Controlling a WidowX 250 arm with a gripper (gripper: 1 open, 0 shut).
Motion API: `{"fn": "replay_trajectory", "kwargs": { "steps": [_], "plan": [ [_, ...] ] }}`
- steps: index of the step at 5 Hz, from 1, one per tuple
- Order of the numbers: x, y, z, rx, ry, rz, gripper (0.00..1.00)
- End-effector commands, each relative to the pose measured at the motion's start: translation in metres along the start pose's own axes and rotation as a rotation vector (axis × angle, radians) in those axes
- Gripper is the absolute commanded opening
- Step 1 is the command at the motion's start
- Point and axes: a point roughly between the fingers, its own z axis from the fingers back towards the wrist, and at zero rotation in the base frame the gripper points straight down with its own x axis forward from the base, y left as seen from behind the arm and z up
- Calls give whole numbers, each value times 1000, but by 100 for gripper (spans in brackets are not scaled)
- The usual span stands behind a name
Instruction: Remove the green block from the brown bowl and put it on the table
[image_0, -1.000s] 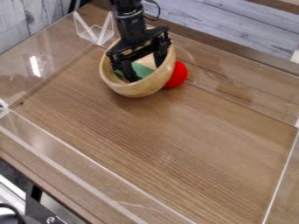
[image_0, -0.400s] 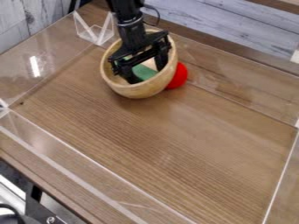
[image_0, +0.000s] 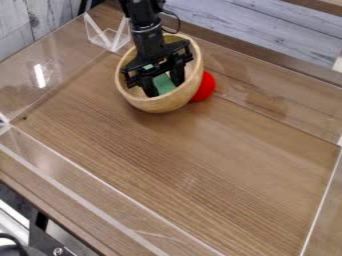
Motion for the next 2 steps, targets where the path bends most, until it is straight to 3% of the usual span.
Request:
{"fn": "replay_trajectory", "kwargs": {
  "steps": [1, 2],
  "plan": [
    [15, -5, 15, -31, -35, 10, 0],
    [19, -3, 19, -33, -30, 25, 100]
  ]
}}
